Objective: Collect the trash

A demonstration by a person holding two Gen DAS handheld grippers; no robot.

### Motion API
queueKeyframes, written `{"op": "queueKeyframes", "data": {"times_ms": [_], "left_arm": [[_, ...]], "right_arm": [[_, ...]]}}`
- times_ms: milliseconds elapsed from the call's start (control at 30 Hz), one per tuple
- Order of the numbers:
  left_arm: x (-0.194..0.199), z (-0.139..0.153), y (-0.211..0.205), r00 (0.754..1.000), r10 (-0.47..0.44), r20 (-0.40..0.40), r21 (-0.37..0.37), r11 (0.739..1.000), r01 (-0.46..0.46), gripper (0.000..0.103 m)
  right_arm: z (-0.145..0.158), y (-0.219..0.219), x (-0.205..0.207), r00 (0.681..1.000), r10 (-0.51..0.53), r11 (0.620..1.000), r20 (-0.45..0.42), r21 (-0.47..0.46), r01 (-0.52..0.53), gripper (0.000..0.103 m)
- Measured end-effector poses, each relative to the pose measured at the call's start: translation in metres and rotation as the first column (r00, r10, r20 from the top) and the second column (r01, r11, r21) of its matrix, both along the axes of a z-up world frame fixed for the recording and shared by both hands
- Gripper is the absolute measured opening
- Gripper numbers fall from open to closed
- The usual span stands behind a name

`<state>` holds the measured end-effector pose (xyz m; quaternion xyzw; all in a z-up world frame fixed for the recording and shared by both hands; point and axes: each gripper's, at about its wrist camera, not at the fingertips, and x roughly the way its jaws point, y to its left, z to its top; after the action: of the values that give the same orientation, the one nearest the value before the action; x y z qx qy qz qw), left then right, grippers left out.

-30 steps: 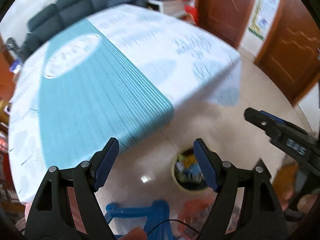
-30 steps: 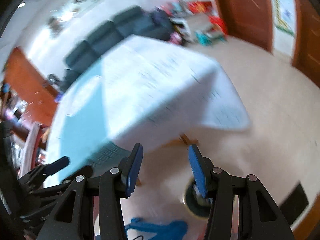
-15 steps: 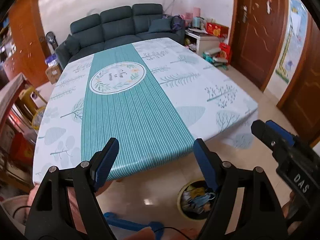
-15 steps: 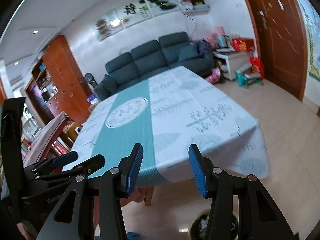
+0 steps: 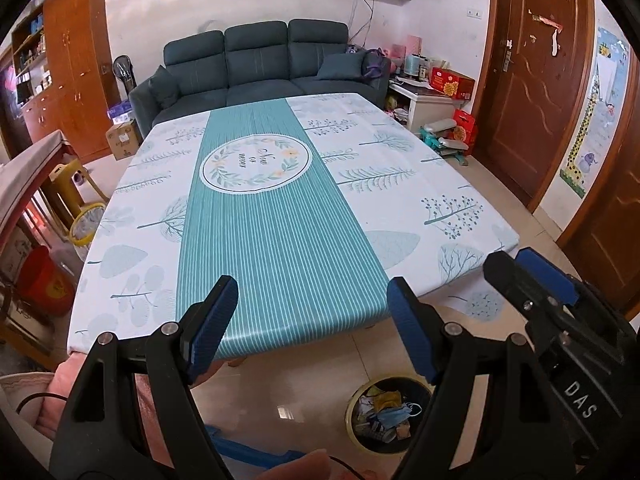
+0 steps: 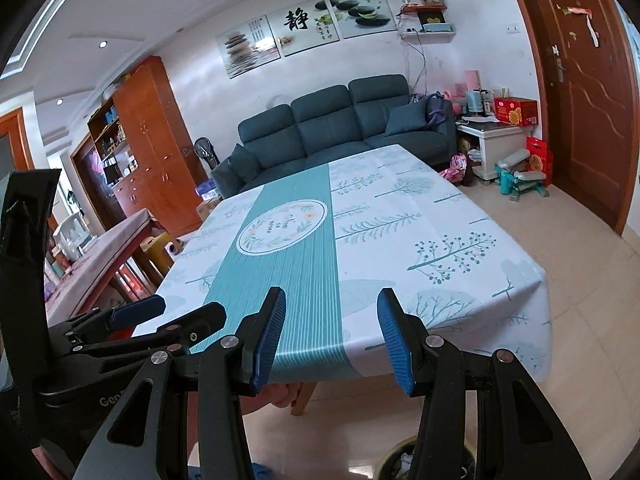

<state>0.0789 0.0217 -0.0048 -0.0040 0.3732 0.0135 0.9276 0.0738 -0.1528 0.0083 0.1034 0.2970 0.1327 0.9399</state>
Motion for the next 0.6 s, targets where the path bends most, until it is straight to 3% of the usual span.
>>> {"op": "queueKeyframes", "data": {"times_ms": [600], "left_arm": [[0.001, -0.002, 0.003, 0.999, 0.046, -0.016, 0.023, 0.999, -0.046, 0.074]], "right_arm": [[-0.009, 0.006, 0.012, 1.000, 0.018, 1.000, -0.014, -0.008, -0.018, 0.049]]}}
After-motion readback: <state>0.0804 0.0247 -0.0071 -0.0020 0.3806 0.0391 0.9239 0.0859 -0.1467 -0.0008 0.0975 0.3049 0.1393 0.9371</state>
